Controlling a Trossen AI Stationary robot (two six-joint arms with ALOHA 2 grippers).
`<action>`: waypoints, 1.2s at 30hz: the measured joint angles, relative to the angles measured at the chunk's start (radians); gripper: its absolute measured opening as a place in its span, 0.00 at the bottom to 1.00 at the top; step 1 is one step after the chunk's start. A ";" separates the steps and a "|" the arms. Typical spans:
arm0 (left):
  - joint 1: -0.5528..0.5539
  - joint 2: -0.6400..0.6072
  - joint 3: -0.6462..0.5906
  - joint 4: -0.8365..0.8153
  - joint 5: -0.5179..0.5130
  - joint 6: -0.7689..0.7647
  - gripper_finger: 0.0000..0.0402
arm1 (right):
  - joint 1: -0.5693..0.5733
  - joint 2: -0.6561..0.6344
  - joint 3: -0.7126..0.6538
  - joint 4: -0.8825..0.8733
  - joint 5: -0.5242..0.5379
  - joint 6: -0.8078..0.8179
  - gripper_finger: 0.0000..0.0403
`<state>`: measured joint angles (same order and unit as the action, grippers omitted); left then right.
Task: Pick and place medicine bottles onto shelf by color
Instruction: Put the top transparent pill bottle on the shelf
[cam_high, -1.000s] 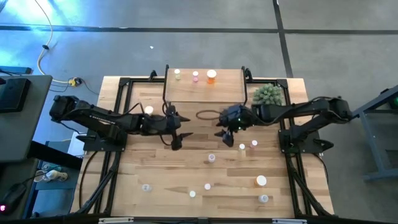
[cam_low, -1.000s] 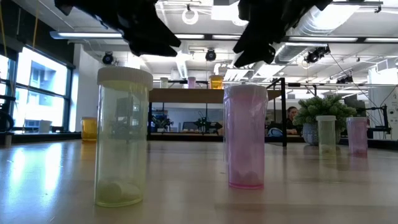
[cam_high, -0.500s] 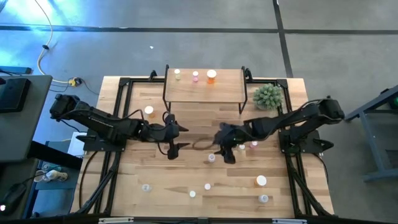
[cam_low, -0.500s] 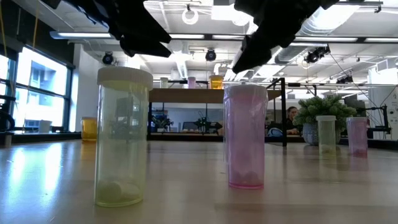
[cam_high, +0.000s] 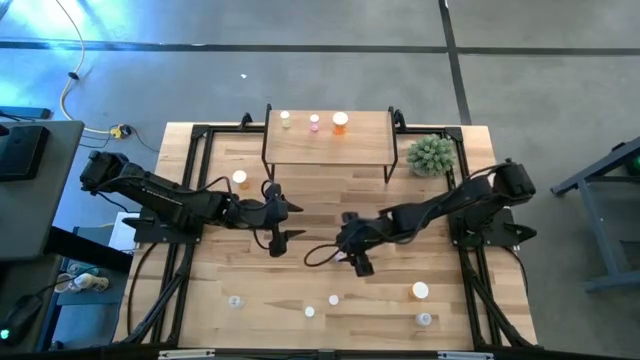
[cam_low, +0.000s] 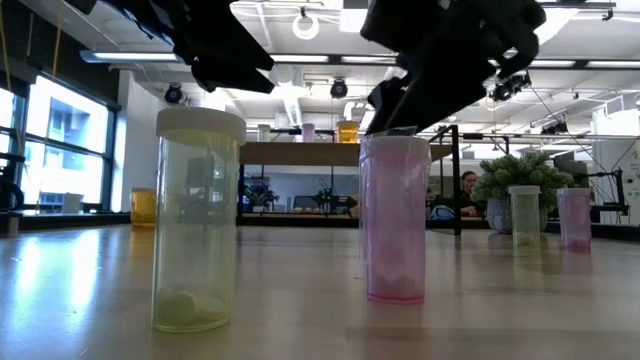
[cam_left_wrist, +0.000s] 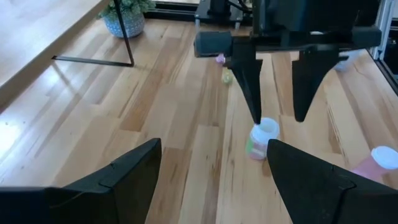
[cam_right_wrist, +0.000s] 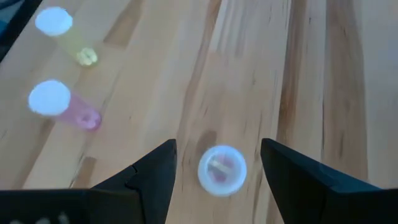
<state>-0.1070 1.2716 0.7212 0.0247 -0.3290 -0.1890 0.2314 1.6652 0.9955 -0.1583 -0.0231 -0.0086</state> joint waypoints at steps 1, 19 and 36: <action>0.000 0.000 0.000 0.001 0.000 0.000 0.70 | 0.000 0.007 0.000 -0.003 0.000 0.000 0.56; 0.000 0.000 0.000 -0.005 0.000 0.001 0.70 | -0.001 0.092 0.000 0.010 -0.003 0.008 0.52; 0.001 0.000 0.000 -0.005 0.000 0.009 0.70 | -0.022 0.022 0.000 -0.030 0.013 0.000 0.30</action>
<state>-0.1062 1.2716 0.7212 0.0193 -0.3290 -0.1802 0.2093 1.6873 0.9955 -0.1883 -0.0097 -0.0083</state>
